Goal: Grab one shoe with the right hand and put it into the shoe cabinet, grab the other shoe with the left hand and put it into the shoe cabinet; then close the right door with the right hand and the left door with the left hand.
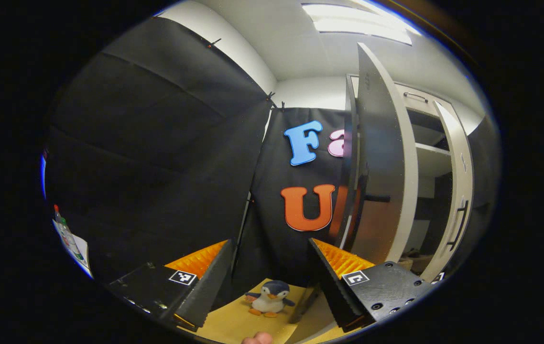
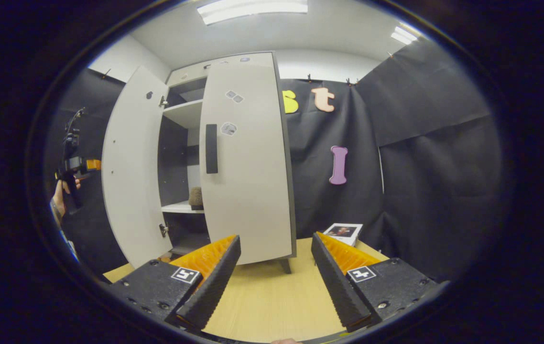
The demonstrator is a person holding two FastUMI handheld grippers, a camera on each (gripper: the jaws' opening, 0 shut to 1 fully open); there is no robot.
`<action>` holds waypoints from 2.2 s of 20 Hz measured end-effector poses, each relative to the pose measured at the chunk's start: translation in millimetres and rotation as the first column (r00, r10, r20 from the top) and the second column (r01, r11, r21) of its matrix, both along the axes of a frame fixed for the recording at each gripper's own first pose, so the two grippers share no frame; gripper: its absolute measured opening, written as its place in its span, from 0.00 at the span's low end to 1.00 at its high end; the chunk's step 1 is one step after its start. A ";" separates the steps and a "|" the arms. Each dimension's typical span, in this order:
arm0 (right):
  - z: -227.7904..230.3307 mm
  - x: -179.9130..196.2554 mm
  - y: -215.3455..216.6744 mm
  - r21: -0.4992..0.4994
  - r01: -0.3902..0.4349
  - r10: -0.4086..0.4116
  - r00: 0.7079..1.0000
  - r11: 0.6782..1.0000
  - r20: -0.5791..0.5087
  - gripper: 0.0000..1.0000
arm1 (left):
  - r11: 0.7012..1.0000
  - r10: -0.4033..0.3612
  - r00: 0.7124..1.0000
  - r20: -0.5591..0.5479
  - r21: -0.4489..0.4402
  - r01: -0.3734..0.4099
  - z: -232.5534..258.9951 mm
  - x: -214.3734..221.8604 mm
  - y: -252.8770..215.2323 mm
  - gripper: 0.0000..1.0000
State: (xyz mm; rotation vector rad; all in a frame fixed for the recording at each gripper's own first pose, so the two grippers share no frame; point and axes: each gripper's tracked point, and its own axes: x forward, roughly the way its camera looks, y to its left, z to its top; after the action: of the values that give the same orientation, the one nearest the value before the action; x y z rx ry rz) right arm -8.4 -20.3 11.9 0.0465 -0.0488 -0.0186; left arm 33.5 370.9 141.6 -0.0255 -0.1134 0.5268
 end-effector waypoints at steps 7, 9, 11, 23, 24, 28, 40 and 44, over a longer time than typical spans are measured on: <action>-7.3 4.9 -12.3 -0.006 0.029 -0.029 0.999 1.000 -0.017 0.97 | 0.998 -0.027 1.000 0.011 -0.062 0.028 -4.6 12.7 -2.0 0.94; -5.2 8.8 -7.4 -0.008 0.013 -0.013 1.000 1.000 -0.012 0.97 | 0.999 -0.025 1.000 -0.006 -0.027 0.025 -3.4 12.8 -3.3 0.94; -2.6 10.4 -0.2 -0.013 -0.005 0.005 1.000 1.000 -0.005 0.97 | 0.999 -0.037 0.999 -0.011 -0.017 0.037 -2.1 14.5 -6.1 0.94; 1.3 10.5 -2.9 -0.086 0.004 -0.004 1.000 0.996 0.000 0.97 | 0.942 -0.334 0.942 -0.027 -0.045 0.333 -8.7 45.4 -72.8 0.94; 1.7 10.6 -7.9 -0.089 0.016 -0.016 1.000 0.996 0.001 0.97 | 0.938 -0.344 0.939 -0.018 -0.053 0.342 -8.9 47.9 -78.1 0.94; 4.6 7.3 -23.2 -0.106 0.065 -0.064 0.998 0.992 0.014 0.97 | 0.946 -0.319 0.948 0.004 -0.053 0.319 -9.5 55.7 -78.3 0.95; -13.4 11.2 -9.2 -0.072 0.042 -0.044 0.998 0.997 -0.035 0.97 | 0.938 -0.343 0.939 -0.018 -0.048 0.342 -23.3 16.8 -110.1 0.99; -20.3 14.6 8.9 -0.040 -0.009 0.007 0.998 0.999 -0.058 0.98 | 0.919 -0.394 0.918 -0.053 -0.006 0.394 -49.8 0.5 -147.7 0.95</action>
State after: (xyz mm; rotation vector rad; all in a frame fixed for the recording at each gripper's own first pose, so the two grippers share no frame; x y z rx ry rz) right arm 6.2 -11.4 -8.4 0.0060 0.0087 -0.0108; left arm 34.0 223.1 91.8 -0.0287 -0.0546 0.1224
